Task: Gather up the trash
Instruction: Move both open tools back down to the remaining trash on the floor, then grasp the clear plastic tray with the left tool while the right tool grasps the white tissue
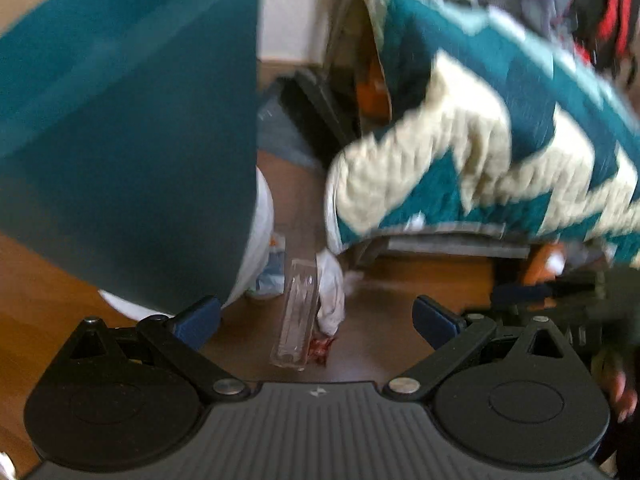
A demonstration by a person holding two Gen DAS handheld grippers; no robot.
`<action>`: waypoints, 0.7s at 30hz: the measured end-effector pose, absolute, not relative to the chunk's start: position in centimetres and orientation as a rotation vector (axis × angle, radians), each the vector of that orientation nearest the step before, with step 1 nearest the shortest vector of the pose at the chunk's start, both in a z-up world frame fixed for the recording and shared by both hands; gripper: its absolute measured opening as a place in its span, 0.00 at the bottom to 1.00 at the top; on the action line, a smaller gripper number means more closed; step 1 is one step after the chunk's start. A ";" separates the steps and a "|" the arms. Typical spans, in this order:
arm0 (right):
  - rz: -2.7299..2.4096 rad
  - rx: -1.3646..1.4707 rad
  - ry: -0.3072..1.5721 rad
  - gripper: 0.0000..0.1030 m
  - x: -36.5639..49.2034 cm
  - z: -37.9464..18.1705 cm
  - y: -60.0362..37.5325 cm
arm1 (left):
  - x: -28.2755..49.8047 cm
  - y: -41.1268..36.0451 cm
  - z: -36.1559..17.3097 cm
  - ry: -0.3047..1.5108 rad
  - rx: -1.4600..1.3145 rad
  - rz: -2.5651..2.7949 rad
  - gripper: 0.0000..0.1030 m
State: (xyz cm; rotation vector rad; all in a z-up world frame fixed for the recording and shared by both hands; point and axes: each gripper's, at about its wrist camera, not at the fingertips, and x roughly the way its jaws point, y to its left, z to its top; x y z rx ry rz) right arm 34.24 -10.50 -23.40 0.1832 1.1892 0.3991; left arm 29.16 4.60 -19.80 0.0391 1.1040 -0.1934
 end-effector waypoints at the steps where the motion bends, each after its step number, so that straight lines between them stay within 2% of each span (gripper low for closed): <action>1: 0.385 0.205 1.216 0.53 34.9 -24.8 -10.5 | 29.6 4.3 -21.2 1.119 0.079 -0.205 1.00; 13: 0.293 0.340 1.378 0.53 40.4 -37.1 -8.4 | 32.5 4.3 -35.1 1.211 0.191 -0.206 1.00; 21: 0.207 0.387 1.467 0.53 43.0 -43.5 -7.3 | 34.2 5.2 -41.9 1.249 0.162 -0.173 1.00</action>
